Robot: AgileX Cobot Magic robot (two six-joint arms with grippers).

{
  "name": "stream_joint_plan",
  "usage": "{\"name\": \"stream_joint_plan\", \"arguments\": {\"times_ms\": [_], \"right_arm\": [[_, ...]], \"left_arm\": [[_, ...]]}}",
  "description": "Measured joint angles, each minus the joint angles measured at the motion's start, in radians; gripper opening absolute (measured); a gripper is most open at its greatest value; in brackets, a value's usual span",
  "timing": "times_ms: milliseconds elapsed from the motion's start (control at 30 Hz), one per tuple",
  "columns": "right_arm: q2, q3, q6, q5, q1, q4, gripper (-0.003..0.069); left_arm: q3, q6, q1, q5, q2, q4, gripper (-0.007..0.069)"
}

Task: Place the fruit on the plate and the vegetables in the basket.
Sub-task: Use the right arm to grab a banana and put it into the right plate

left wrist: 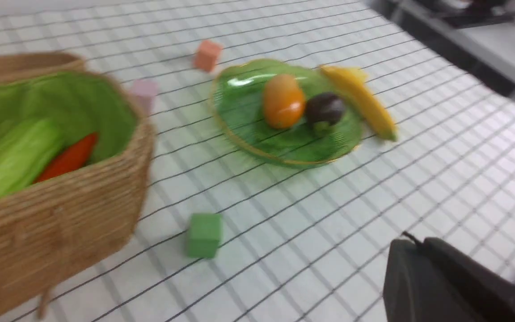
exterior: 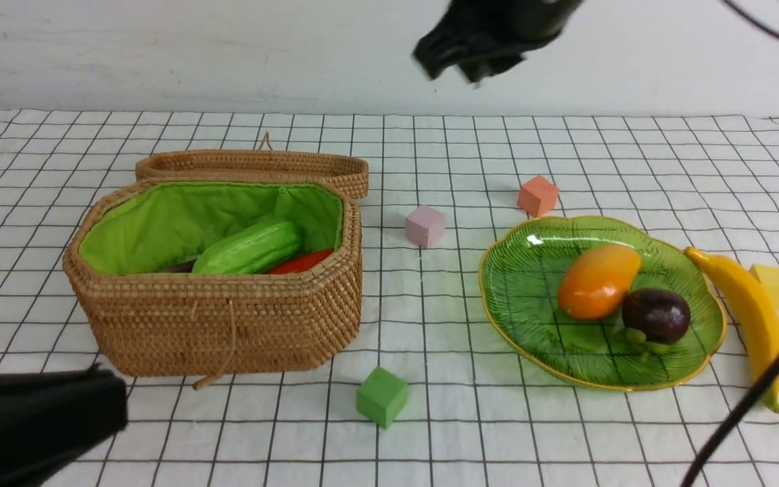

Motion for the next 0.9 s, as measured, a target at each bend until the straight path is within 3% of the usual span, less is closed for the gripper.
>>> {"name": "stream_joint_plan", "arguments": {"times_ms": [67,100,200,267,367,400,467,600,700,900], "right_arm": [[-0.093,0.163,0.103,-0.001,-0.122,-0.008,-0.0005],[-0.1,0.178,0.116,-0.001,-0.131,-0.008,-0.0006],[-0.19,0.443,0.189,-0.003,-0.3,-0.008,-0.0001],[-0.221,0.635,0.229,-0.016,-0.449,-0.005,0.0025],[-0.21,0.801,0.245,-0.138,-0.602,0.046,0.0099],[-0.208,0.821,0.246,-0.149,-0.612,0.059,0.0114],[-0.171,0.912,0.242,-0.278,-0.706,0.158,0.0219],[-0.094,0.946,0.18,-0.4,-0.769,0.255,0.0382],[-0.045,0.946,0.129,-0.474,-0.774,0.286,0.0451],[0.041,0.946,0.103,-0.582,-0.774,0.277,0.0441]], "left_arm": [[0.0,0.168,0.0,0.002,0.0,-0.188,0.0008],[0.0,0.192,0.0,0.004,0.0,-0.212,0.0008],[0.0,0.372,0.0,0.043,0.0,-0.351,0.0008],[0.0,0.458,0.0,0.063,0.0,-0.395,0.0008],[0.0,0.501,0.0,0.073,0.0,-0.414,0.0008],[0.0,0.502,0.0,0.073,0.0,-0.414,0.0008],[0.0,0.507,0.0,0.073,0.0,-0.415,0.0008],[0.0,0.51,0.0,0.073,0.0,-0.419,0.0008],[0.0,0.51,0.0,0.073,0.0,-0.42,0.0008],[0.0,0.491,0.0,0.073,0.0,-0.421,0.0008]]}}
